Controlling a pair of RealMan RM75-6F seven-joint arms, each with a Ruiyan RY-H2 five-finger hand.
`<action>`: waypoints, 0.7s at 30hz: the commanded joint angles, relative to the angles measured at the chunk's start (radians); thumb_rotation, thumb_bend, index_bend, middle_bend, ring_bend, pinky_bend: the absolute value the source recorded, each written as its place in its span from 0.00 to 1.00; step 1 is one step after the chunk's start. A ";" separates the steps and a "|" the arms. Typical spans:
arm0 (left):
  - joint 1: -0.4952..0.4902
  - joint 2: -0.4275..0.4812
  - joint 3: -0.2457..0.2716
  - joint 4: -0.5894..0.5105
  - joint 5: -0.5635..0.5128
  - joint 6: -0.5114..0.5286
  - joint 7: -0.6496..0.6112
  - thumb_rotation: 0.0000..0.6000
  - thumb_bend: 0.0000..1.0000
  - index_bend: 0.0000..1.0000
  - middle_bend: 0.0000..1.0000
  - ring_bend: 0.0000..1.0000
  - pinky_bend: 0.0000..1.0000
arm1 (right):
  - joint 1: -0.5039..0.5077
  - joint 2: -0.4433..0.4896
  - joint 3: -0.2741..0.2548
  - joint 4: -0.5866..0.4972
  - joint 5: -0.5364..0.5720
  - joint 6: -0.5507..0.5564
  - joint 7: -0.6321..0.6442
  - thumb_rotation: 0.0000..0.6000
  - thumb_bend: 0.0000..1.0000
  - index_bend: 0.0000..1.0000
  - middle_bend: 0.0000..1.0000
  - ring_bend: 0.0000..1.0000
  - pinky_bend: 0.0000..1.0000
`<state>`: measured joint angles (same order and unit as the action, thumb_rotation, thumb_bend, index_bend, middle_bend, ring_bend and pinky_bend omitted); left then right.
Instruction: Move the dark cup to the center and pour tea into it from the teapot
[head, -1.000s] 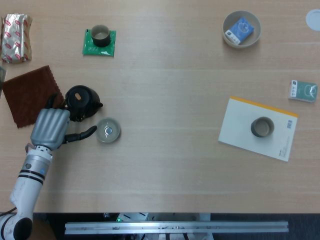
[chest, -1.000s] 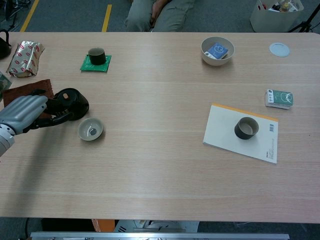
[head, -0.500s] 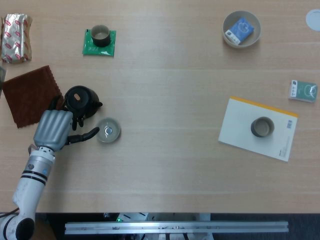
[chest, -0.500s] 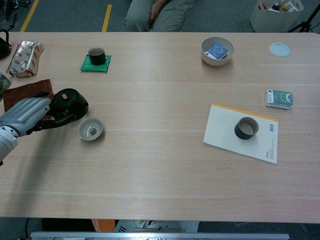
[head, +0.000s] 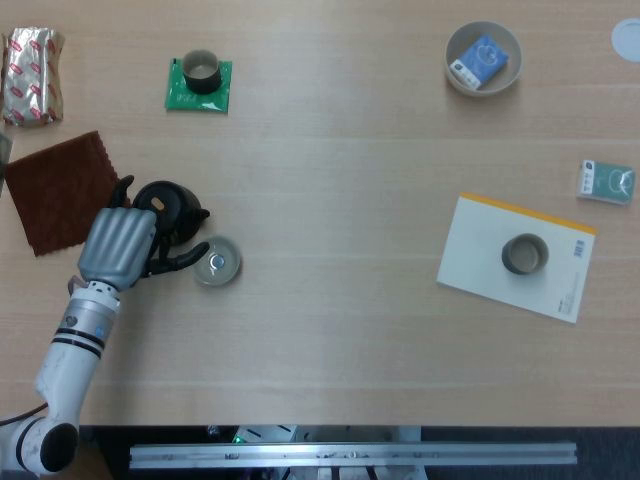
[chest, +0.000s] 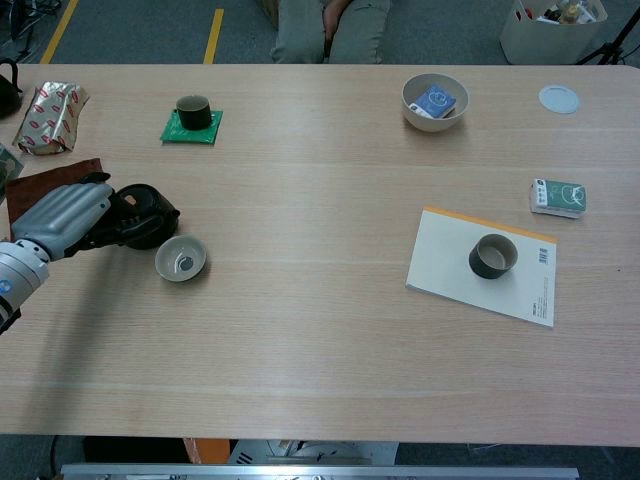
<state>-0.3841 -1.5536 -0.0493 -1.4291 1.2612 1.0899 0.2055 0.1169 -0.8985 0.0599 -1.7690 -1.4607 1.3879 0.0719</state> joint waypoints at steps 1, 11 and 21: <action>-0.005 -0.001 -0.012 -0.003 -0.007 0.002 0.001 0.00 0.08 0.78 0.91 0.69 0.00 | 0.000 -0.002 0.000 0.003 0.001 -0.001 0.003 1.00 0.19 0.18 0.21 0.05 0.05; 0.010 -0.033 -0.079 0.004 -0.047 0.094 0.008 0.00 0.08 0.91 1.00 0.79 0.00 | 0.000 -0.007 0.002 0.014 0.005 -0.004 0.011 1.00 0.19 0.18 0.21 0.05 0.05; 0.027 -0.026 -0.125 -0.012 -0.034 0.183 -0.023 0.10 0.08 0.95 1.00 0.82 0.00 | -0.004 -0.008 0.002 0.012 0.003 0.001 0.012 1.00 0.19 0.18 0.21 0.05 0.05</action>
<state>-0.3601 -1.5813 -0.1673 -1.4399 1.2216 1.2634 0.1899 0.1126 -0.9067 0.0614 -1.7568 -1.4581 1.3891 0.0840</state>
